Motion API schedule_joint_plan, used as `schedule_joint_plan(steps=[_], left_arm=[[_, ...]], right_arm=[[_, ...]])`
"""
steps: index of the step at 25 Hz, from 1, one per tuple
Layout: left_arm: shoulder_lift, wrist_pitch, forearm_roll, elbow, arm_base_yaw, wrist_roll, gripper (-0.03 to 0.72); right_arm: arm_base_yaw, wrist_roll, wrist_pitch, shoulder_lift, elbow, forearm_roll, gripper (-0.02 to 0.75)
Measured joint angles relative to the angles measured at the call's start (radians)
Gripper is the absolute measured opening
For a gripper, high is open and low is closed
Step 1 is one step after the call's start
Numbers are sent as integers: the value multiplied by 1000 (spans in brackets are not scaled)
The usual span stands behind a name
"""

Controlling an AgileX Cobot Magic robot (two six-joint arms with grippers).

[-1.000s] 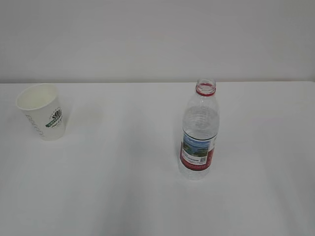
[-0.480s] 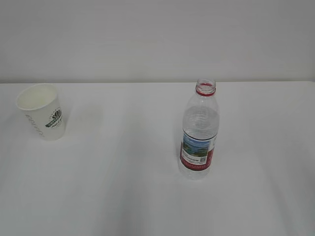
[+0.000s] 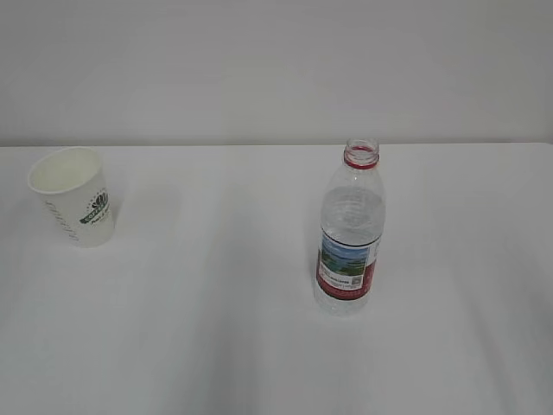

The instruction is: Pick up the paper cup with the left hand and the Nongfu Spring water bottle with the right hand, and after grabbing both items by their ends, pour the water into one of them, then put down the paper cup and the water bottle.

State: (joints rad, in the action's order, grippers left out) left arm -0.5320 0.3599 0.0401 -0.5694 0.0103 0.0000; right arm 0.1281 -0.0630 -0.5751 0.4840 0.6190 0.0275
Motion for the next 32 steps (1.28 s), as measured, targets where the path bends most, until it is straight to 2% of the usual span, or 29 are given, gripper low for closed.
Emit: schedule_joint_plan(steps=[32], left_arm=[[-357, -389, -11, 0, 0, 0, 556]], right_arm=[[0, 0, 455, 344, 2, 7, 549]])
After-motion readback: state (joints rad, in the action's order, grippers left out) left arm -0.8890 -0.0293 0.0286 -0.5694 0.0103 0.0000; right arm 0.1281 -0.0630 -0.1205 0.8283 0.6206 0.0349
